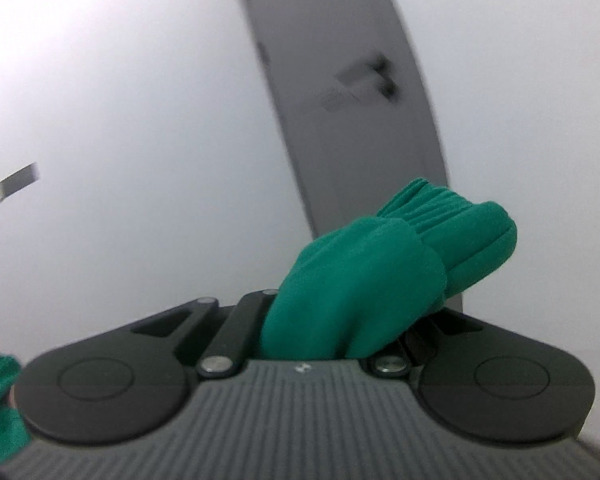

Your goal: Fold large clothes

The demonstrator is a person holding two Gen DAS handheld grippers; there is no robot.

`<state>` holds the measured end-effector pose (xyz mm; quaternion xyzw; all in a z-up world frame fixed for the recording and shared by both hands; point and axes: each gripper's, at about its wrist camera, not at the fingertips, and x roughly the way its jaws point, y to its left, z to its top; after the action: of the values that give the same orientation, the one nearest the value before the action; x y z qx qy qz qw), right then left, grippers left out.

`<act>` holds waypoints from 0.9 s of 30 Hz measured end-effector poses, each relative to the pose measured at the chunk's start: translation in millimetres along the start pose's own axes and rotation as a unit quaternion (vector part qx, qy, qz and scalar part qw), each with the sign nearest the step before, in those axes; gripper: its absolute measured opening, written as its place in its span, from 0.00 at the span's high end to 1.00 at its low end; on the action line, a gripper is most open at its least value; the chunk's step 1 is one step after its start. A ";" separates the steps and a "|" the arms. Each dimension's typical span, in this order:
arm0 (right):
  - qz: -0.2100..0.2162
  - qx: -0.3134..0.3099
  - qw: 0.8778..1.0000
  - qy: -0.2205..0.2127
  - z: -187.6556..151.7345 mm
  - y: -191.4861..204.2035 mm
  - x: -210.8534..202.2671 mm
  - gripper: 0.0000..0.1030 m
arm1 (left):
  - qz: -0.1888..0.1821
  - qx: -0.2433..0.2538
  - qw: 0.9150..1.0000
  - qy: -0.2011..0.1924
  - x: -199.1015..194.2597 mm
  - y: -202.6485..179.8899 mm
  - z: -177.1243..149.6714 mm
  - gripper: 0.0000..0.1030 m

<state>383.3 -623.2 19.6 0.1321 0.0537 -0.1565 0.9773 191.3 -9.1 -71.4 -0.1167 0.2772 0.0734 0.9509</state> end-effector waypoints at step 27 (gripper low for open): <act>0.309 -0.276 0.910 0.020 -87.8 366.7 -275.2 0.91 | -0.152 -0.219 0.964 -0.021 -79.0 140.3 -4.0 0.18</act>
<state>235.0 -182.8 64.2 -0.1303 0.0710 0.1767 0.9730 94.6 118.9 -57.1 -0.3611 0.2135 -0.0104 0.9077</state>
